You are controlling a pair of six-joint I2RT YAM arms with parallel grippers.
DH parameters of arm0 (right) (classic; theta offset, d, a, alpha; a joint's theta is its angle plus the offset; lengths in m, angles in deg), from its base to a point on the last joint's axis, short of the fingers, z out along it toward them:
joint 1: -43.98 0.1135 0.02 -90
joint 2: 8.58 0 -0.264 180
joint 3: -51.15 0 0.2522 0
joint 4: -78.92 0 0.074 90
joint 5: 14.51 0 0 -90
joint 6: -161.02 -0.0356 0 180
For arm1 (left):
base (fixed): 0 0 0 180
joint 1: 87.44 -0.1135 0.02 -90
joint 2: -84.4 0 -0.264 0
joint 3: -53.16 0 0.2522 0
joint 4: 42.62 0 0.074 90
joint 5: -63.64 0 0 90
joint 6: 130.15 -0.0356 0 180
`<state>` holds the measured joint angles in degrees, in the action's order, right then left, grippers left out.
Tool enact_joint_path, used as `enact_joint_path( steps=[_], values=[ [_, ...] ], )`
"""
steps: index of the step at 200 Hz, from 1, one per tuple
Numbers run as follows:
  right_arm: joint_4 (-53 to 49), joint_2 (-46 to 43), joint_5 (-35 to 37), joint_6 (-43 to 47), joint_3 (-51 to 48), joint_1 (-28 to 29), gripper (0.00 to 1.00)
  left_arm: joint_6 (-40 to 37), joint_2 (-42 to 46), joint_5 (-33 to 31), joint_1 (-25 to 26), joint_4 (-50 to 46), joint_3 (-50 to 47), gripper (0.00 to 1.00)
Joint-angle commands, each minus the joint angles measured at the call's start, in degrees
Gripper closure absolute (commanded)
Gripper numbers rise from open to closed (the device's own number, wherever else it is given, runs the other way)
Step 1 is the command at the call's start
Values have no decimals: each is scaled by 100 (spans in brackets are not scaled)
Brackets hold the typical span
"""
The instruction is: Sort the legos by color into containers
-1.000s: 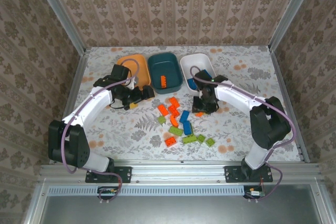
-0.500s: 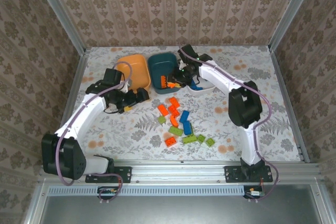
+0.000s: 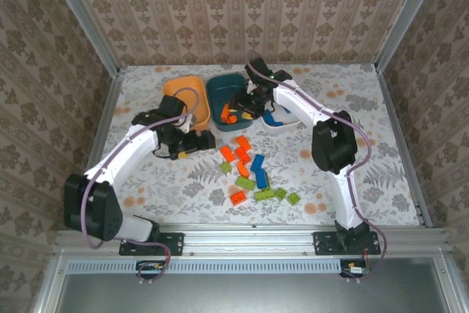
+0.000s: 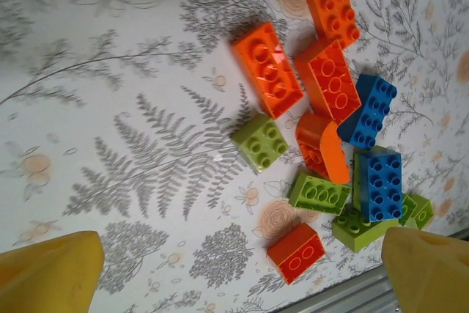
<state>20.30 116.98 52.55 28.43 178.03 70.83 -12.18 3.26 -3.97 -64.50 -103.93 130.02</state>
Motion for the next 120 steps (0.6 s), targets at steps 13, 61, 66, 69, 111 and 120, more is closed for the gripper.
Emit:
enact_joint_path(
  steps=[13,61,66,69,111,120],
  values=[
    [-439,-1276,421,409,-1106,-66,46,-215,-590,-104,479,-35,444,2],
    [-824,-2400,793,994,-3016,58,47,-144,-1206,20,738,47,782,5],
    [-814,-2480,798,1038,-3172,100,47,-102,-1239,47,734,69,799,5],
    [-812,-2524,804,1059,-3278,123,47,-70,-1254,61,727,89,805,5],
    [-820,-2684,989,1184,-3846,611,46,199,-1294,309,525,338,775,5],
    [-887,-2621,1074,1230,-3816,737,46,200,-1284,311,495,313,783,5]
  ],
)
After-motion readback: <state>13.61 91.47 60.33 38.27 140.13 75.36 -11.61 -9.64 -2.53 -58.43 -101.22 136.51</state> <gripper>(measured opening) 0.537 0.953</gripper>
